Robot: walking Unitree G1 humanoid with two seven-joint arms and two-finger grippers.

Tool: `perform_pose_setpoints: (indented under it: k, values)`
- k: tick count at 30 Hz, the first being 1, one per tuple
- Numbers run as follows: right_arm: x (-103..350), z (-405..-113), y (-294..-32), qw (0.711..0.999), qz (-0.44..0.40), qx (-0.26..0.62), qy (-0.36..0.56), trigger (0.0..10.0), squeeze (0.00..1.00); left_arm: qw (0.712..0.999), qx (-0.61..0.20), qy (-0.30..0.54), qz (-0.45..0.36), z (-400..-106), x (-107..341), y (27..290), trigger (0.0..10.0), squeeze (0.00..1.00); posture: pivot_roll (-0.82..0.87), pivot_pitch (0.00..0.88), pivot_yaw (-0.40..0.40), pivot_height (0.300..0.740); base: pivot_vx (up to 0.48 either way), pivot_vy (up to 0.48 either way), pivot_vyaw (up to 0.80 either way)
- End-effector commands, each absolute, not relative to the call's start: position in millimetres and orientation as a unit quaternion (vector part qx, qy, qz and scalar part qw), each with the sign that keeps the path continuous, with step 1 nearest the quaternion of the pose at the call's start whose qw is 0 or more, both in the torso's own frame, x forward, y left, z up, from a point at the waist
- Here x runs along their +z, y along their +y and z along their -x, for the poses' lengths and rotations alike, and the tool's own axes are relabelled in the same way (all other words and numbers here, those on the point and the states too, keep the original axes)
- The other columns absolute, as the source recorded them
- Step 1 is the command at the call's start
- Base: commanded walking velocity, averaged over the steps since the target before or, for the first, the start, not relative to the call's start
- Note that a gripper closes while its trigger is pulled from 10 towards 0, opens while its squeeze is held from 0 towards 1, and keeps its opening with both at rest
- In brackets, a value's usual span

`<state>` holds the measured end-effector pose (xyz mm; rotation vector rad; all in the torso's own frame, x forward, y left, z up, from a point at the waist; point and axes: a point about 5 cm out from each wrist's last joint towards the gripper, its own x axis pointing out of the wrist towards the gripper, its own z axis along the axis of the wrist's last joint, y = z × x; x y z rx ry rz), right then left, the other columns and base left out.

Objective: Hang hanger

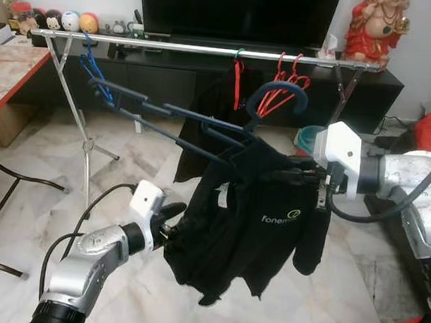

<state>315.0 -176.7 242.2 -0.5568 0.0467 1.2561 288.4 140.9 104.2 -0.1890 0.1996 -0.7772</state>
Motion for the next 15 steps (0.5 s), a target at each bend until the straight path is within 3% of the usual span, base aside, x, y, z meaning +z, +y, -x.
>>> perform_pose_setpoints:
  k: [1,14,15]
  values:
    - [252.2,-310.3,-174.4,0.763,0.264,0.590,0.005,0.0,0.00,0.916,-0.377,0.087,0.110,-292.2,105.8,142.9,10.0,0.00,0.02,0.000,-0.006,0.740,0.000,0.000,0.00]
    - [247.7,-301.9,-175.1,0.749,0.263,0.608,0.022,0.0,0.00,0.878,-0.450,0.123,0.111,-286.3,96.1,141.8,10.0,0.00,0.02,0.000,-0.001,0.740,0.000,0.000,0.00]
    - [247.7,-301.2,-175.3,0.750,0.262,0.607,0.023,0.0,0.00,0.874,-0.455,0.123,0.113,-285.7,95.8,141.7,5.3,0.00,0.02,0.000,-0.001,0.740,0.000,0.000,0.00]
